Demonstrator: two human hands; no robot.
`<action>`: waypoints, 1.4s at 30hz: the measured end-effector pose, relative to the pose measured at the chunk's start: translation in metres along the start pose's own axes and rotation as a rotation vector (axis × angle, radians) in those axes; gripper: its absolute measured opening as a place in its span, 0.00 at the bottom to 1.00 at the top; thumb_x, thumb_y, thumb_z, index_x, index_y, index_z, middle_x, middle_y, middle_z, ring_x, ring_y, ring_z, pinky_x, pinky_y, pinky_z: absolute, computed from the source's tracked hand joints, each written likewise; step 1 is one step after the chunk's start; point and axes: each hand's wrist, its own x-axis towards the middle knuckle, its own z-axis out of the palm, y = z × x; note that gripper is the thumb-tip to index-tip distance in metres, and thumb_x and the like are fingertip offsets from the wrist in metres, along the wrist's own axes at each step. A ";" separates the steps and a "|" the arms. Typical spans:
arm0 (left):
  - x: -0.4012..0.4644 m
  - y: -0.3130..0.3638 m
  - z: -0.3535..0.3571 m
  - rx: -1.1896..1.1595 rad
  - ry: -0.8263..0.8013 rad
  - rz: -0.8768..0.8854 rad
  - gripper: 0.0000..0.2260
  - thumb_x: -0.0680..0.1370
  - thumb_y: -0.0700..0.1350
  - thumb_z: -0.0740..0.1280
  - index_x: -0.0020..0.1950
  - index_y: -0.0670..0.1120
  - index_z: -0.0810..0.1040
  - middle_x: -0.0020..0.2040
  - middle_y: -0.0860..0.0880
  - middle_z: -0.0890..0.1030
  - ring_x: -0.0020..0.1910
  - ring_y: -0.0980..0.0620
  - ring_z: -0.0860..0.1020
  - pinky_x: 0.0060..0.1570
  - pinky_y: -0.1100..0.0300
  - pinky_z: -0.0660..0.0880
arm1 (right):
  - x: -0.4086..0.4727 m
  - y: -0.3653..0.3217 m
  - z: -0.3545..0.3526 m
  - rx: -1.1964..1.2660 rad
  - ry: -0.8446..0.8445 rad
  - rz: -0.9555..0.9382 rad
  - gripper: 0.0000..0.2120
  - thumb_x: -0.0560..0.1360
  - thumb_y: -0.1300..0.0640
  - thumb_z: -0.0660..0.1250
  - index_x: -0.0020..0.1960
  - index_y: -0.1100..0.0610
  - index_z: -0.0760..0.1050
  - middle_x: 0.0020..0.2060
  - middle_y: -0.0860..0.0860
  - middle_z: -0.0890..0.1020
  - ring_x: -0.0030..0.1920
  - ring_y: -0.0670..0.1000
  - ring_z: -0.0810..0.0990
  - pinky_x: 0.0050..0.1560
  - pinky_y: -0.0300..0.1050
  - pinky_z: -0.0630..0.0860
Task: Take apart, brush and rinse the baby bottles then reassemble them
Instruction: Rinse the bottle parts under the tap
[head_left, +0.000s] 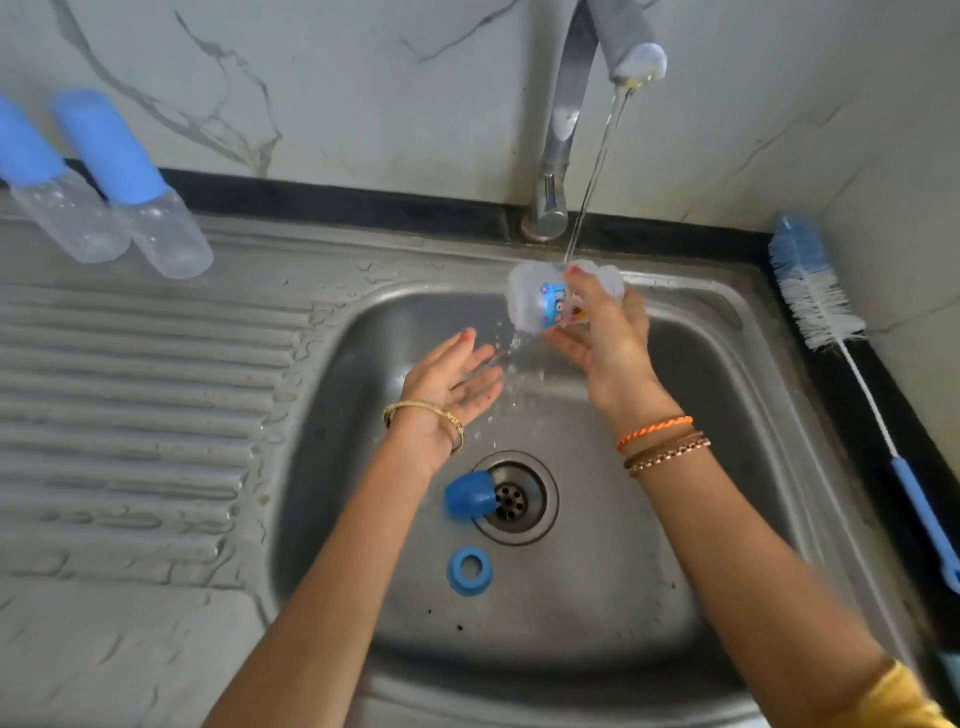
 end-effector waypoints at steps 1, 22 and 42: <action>0.000 0.000 -0.001 -0.006 -0.025 -0.008 0.15 0.77 0.45 0.64 0.64 0.44 0.73 0.53 0.46 0.80 0.49 0.48 0.80 0.44 0.59 0.78 | -0.001 0.000 0.000 -0.061 -0.036 -0.004 0.15 0.74 0.57 0.68 0.58 0.56 0.68 0.45 0.53 0.79 0.38 0.50 0.80 0.36 0.41 0.80; 0.033 0.026 0.105 0.612 0.161 0.664 0.04 0.76 0.50 0.66 0.42 0.54 0.73 0.40 0.48 0.79 0.40 0.45 0.81 0.29 0.55 0.79 | 0.040 -0.024 -0.010 -0.424 0.103 -0.427 0.20 0.75 0.41 0.55 0.42 0.58 0.72 0.36 0.51 0.76 0.39 0.52 0.76 0.43 0.53 0.73; 0.054 0.014 0.078 -0.187 0.046 -0.212 0.18 0.76 0.57 0.60 0.36 0.46 0.77 0.35 0.49 0.79 0.36 0.51 0.78 0.45 0.61 0.74 | 0.020 -0.039 0.034 -1.507 0.250 -1.026 0.17 0.75 0.43 0.61 0.50 0.57 0.75 0.35 0.56 0.81 0.36 0.58 0.81 0.29 0.40 0.58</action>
